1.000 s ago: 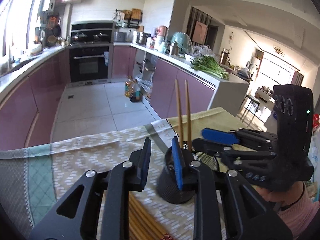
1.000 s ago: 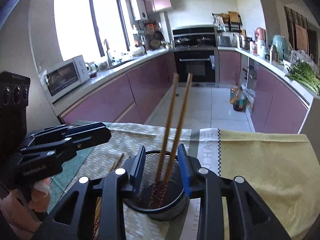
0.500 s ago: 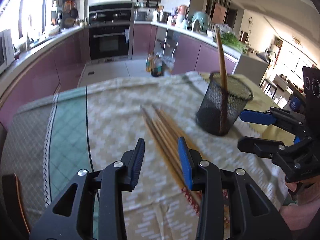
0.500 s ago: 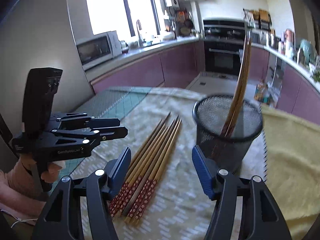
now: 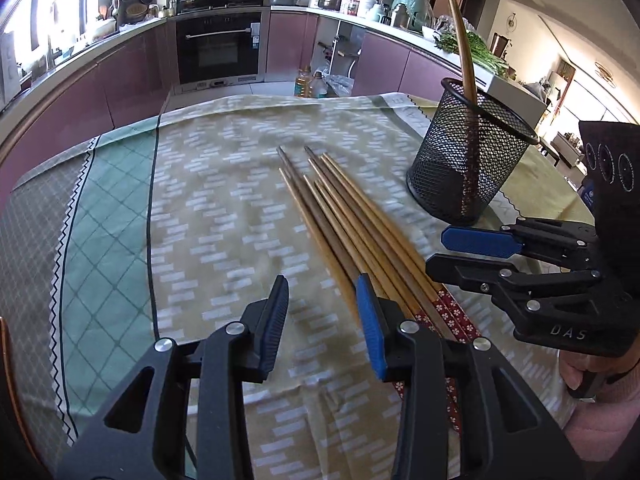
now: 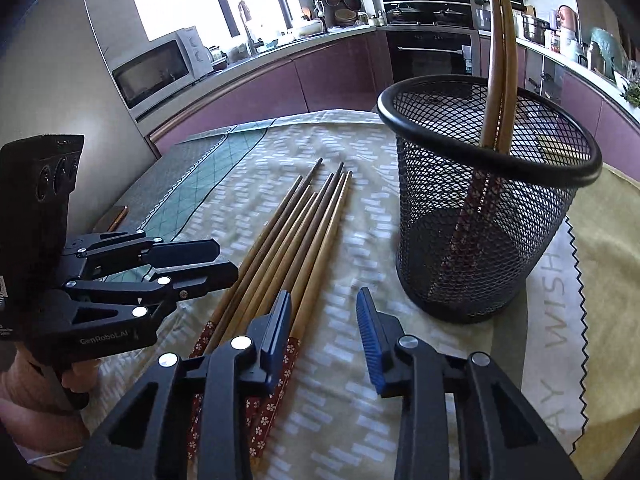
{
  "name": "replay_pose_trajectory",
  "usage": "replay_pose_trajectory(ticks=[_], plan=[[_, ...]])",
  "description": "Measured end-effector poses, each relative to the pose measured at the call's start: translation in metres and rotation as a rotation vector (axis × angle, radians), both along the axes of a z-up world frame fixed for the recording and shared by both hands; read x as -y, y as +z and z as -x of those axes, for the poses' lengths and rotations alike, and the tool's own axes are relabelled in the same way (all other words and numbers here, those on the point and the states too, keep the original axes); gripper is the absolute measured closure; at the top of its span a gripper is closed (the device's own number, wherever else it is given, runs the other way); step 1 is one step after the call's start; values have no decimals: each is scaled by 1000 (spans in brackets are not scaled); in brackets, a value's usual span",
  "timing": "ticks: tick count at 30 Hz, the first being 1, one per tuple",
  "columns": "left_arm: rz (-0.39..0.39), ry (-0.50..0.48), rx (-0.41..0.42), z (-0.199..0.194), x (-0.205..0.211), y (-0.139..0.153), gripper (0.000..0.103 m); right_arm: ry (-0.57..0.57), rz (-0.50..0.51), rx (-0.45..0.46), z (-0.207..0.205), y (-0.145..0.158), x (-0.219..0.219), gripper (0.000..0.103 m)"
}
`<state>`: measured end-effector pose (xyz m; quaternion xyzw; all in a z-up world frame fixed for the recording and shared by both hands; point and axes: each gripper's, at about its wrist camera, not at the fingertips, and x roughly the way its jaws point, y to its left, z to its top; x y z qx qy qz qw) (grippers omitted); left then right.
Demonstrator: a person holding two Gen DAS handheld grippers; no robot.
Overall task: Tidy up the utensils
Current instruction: 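Close the left gripper on another chopstick while the right gripper grasps one too, then raise the left gripper's chopstick and drop it into the mesh cup while the right gripper does likewise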
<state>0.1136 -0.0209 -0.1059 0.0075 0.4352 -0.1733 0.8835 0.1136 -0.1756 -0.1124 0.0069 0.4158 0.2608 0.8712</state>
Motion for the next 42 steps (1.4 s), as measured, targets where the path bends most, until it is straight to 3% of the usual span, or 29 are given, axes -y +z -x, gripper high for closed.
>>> replay_pose_trajectory(ticks=[15, 27, 32, 34, 38, 42], plan=[[-48, -10, -10, -6, 8, 0, 70, -15, 63, -9, -6, -3, -10, 80], [-83, -4, -34, -26, 8, -4, 72, -22, 104, -8, -21, -4, -24, 80], [-87, 15, -37, -32, 9, -3, 81, -39, 103, -4, -27, -5, -25, 85], [-75, 24, -37, -31, 7, -4, 87, -41, 80, -14, -28, -6, -22, 95], [-30, 55, -39, -27, 2, -4, 94, -63, 35, -23, -26, -6, -14, 97], [0, 74, -23, -16, -4, 1, 95, -58, -1, 0, -20, 1, -6, 97]])
